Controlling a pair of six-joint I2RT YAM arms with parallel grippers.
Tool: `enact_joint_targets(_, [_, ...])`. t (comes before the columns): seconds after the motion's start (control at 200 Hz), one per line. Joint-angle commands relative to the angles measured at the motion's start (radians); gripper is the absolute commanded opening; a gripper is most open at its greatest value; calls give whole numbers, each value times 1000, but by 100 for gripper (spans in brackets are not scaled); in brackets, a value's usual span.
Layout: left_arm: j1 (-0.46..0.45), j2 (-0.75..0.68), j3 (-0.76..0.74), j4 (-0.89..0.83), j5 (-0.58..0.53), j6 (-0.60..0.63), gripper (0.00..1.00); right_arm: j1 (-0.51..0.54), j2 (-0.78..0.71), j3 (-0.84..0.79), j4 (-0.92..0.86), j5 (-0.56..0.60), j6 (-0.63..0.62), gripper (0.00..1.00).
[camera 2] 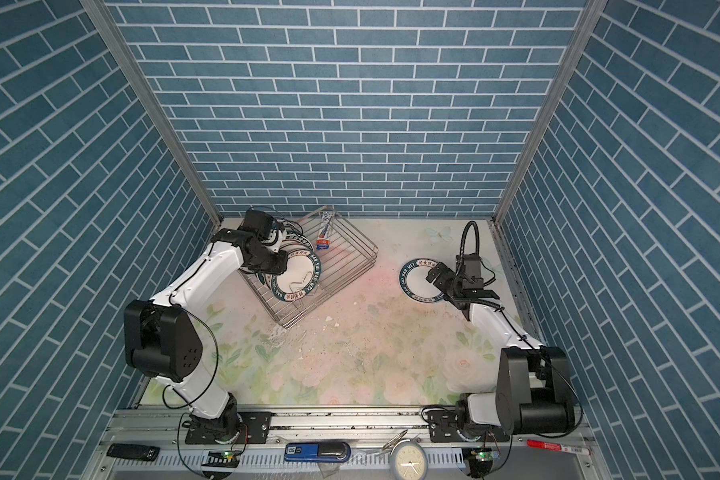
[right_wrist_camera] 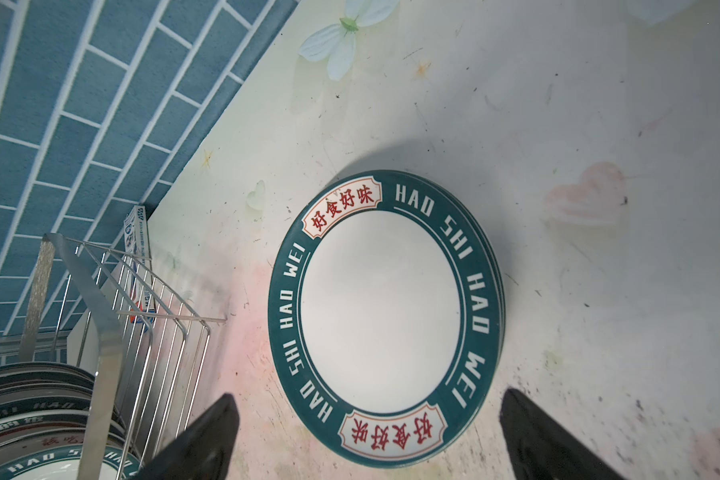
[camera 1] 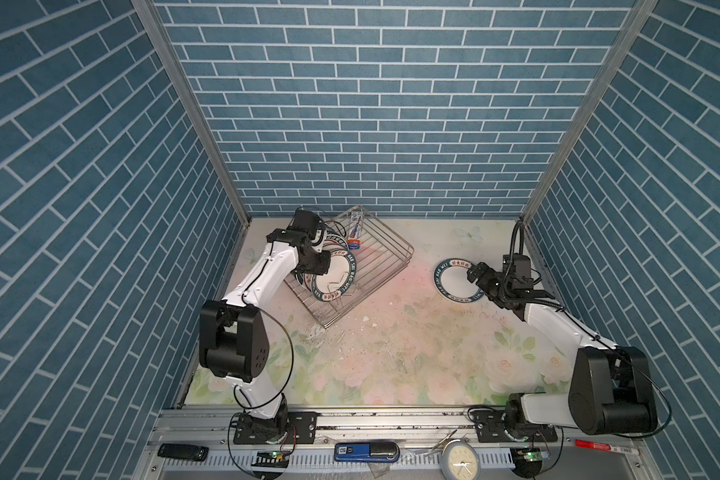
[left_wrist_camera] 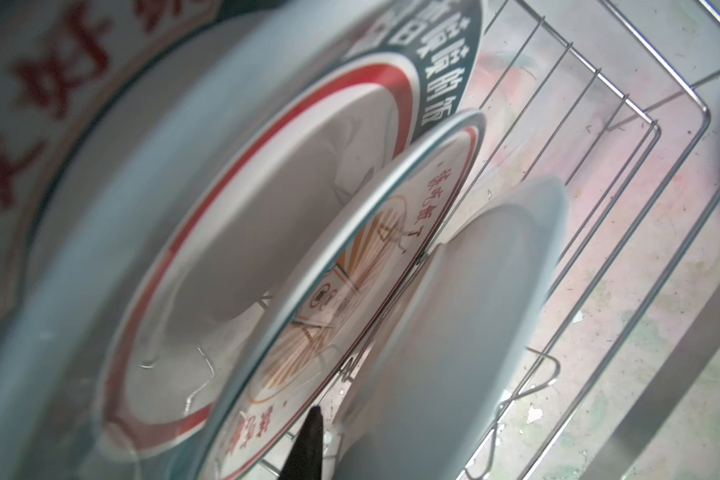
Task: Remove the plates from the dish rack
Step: 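Lower the left gripper onto the front green-rimmed rack plate and close on its rim, then lift the green-rimmed plate upward out of the rack with the left gripper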
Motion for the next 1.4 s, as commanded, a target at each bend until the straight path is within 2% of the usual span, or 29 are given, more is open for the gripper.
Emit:
enact_joint_targets(0.0, [-1,2,19,-21,25,-28,19,2,-20,-22,18,-11,-23,98])
enact_joint_targets(0.535, [-2,-28,4,-35,-28,18,6,2,-12,-32,50,-44,-6,98])
enact_joint_targets(1.005, [-58,-124,-21,-62,-141,29,2,2,-20,-36,70,-65,0,98])
enact_joint_targets(1.395, [-89,-209,-44,-15,-143,40,0,1,-23,-40,79,-70,-3,98])
